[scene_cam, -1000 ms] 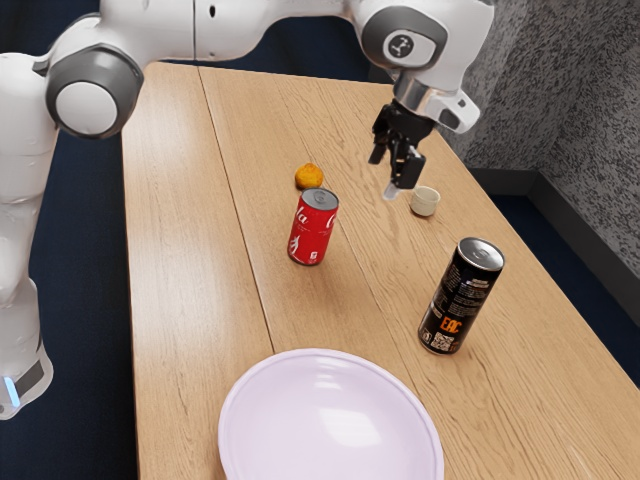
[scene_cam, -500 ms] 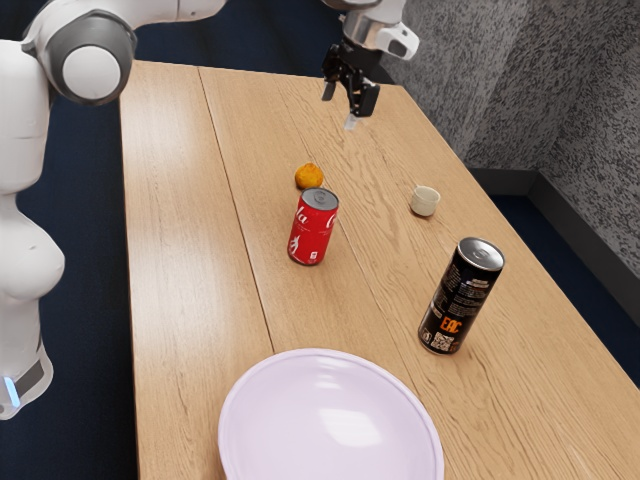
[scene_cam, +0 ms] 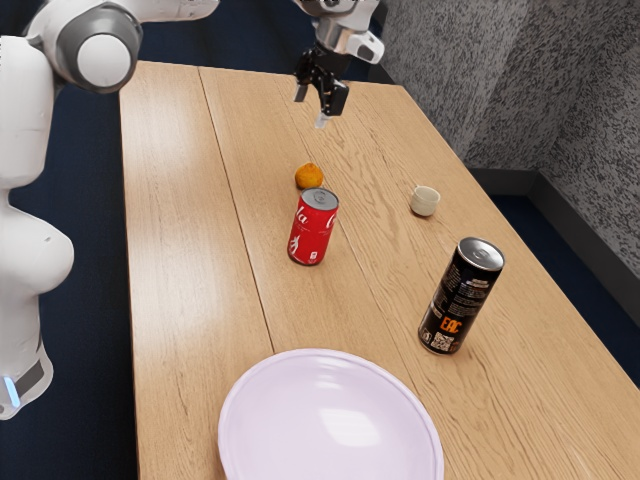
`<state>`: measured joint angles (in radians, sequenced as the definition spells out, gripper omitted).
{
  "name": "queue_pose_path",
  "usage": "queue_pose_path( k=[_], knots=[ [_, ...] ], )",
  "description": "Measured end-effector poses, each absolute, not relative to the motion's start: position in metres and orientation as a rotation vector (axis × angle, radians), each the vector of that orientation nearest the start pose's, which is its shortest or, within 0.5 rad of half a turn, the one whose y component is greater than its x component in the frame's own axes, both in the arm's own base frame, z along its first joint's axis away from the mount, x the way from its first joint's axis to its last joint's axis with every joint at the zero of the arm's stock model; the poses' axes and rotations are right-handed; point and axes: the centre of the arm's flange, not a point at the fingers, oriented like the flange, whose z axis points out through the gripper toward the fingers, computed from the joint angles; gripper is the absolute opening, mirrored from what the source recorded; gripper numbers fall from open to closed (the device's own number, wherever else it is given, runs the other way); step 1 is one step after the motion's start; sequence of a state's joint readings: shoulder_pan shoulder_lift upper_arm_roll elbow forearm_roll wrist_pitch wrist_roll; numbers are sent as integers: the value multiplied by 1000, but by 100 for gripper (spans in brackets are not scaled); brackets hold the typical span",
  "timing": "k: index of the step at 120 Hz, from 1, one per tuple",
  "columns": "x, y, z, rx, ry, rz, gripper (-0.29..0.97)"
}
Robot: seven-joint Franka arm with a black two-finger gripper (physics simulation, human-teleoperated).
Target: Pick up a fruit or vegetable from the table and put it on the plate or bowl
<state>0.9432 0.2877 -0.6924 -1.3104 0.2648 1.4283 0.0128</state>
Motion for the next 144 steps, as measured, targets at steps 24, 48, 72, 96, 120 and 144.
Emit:
queue_pose_path(
  k=[24, 48, 72, 96, 120, 144],
  knots=[
    [566, 252, 560, -3058, -398, 235, 68],
    [564, 261, 535, -3064, -397, 248, 68],
    [568, 259, 505, -3085, -374, 240, 68],
    [571, 273, 492, -3088, -385, 167, 68],
    [579, 285, 477, -3092, -373, 127, 68],
    [587, 283, 457, -3118, -346, 116, 68]
  ],
)
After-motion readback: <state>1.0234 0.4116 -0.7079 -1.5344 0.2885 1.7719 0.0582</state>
